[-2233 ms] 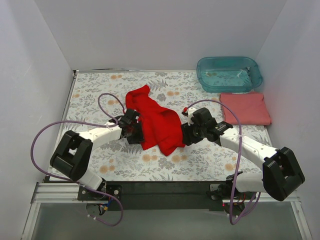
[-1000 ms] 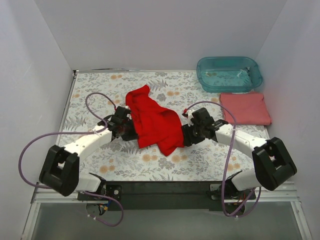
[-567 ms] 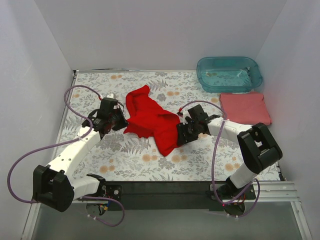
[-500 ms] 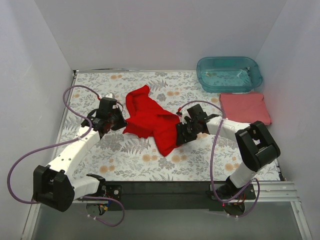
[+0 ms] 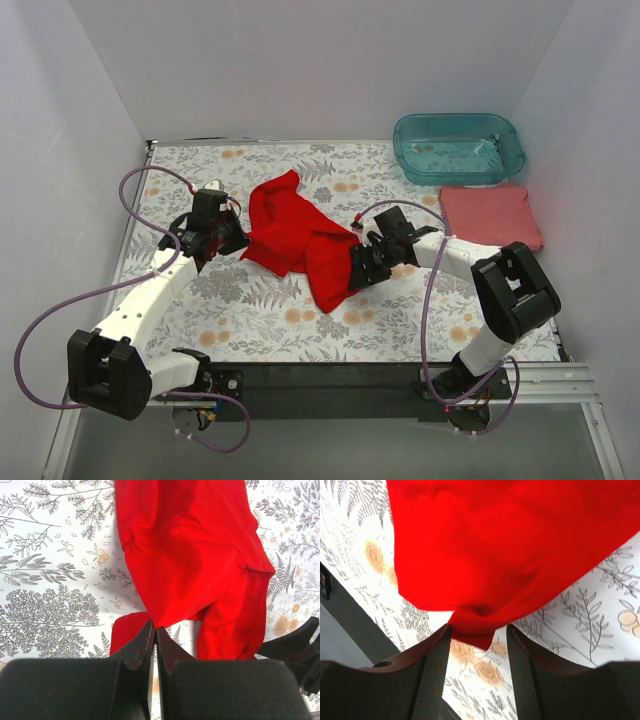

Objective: Fold and stack the t-shirts
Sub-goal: Flatten the tshirt out

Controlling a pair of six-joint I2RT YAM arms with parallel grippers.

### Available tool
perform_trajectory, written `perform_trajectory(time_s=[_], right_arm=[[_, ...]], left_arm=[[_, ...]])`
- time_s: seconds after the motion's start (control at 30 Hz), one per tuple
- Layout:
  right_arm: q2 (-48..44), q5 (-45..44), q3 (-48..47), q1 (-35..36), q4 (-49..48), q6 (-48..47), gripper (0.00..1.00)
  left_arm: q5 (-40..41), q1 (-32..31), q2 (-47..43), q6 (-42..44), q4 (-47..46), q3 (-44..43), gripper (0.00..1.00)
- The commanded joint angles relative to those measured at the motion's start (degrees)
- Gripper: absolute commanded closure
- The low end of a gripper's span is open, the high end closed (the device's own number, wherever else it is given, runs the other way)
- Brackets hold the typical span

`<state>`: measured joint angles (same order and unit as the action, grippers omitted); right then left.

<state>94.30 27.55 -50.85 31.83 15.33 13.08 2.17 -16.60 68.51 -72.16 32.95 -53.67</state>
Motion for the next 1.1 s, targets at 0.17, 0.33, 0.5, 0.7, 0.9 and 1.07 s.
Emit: perform_trajectory(time_s=[0.17, 0.33, 0.5, 0.7, 0.9, 1.07], right_arm=[[-4.21, -4.16, -3.55, 1.30, 9.18, -9.82, 0.46], [-3.43, -6.45, -4.08, 3.23, 9.89, -11.59, 0.48], [-1.58, -5.23, -4.00, 3.23, 8.75, -11.32, 0.48], [-0.53, -2.24, -2.94, 3.15, 5.51, -10.53, 0.48], [0.70, -3.99, -4.78, 3.23, 4.62, -9.92, 0.58], [2.73, -10.21, -9.77, 3.15, 6.90, -10.70, 0.99]], left_arm=[[-0.94, 0.43, -0.92, 0.71, -0.87, -0.65, 1.00], [-1.73, 0.52, -0.83, 0.44, -1.22, -0.12, 1.00], [-2.00, 0.43, -0.83, 0.35, -1.31, 0.14, 1.00], [-1.65, 0.43, -0.66, 0.09, -1.84, 0.41, 1.00], [-1.91, 2.09, 2.67, -0.35, -3.24, -3.27, 1.00], [-4.19, 7.71, 9.09, 0.26, -4.38, -9.95, 1.00]])
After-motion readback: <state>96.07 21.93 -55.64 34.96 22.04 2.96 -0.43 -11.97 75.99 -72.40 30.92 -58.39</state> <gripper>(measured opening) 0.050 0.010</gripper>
